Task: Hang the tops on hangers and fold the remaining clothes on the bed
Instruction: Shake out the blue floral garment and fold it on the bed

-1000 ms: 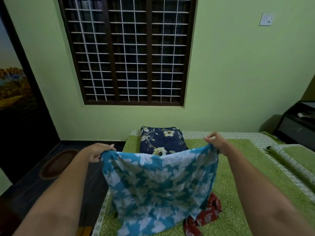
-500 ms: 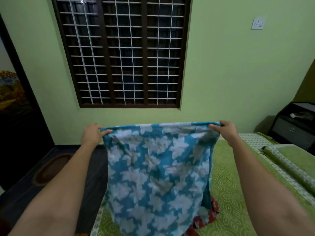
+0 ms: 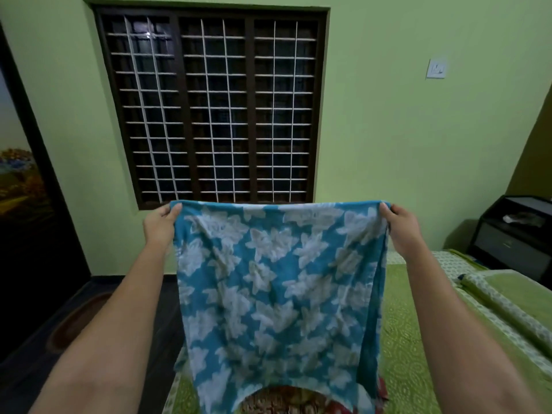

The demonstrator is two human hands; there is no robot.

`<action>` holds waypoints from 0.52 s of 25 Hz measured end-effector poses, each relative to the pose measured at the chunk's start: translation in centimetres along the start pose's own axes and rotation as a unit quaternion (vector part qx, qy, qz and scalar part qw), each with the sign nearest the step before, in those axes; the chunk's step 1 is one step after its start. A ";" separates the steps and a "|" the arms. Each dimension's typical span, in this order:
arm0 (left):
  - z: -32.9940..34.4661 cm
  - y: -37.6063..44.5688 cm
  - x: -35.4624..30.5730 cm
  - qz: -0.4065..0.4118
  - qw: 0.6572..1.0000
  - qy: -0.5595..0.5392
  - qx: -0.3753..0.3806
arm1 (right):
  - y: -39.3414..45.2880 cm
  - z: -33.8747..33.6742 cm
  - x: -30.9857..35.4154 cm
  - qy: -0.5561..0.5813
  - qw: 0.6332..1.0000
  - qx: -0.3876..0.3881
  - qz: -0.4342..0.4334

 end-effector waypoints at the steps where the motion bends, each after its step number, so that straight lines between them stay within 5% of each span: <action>1: -0.1 -1.2 -2.4 0.011 0.996 -0.086 0.003 | -0.6 -0.7 1.5 0.076 0.997 0.018 -0.023; 4: -1.1 -4.8 -8.2 0.067 0.919 -0.357 0.155 | -2.5 -1.3 5.2 0.334 0.935 0.086 -0.089; 5: 0.0 -5.9 -9.4 0.066 0.908 -0.352 0.215 | -2.5 0.3 5.8 0.366 0.919 0.121 -0.082; 9: 9.7 -10.2 -12.0 0.116 0.940 -0.152 0.281 | -2.9 11.1 7.7 0.240 0.946 0.208 -0.057; 13: 15.4 -13.4 -10.7 0.060 0.893 -0.254 0.368 | -5.4 17.0 8.2 0.213 0.925 0.308 -0.053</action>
Point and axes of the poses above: each hand's wrist, its own y-axis towards the middle knuckle, its own z-axis out of the palm, x = y × z, the point moved 3 cm from there along y, towards the middle knuckle, and after that the axes turned 3 degrees about -x, right-handed, at the moved point
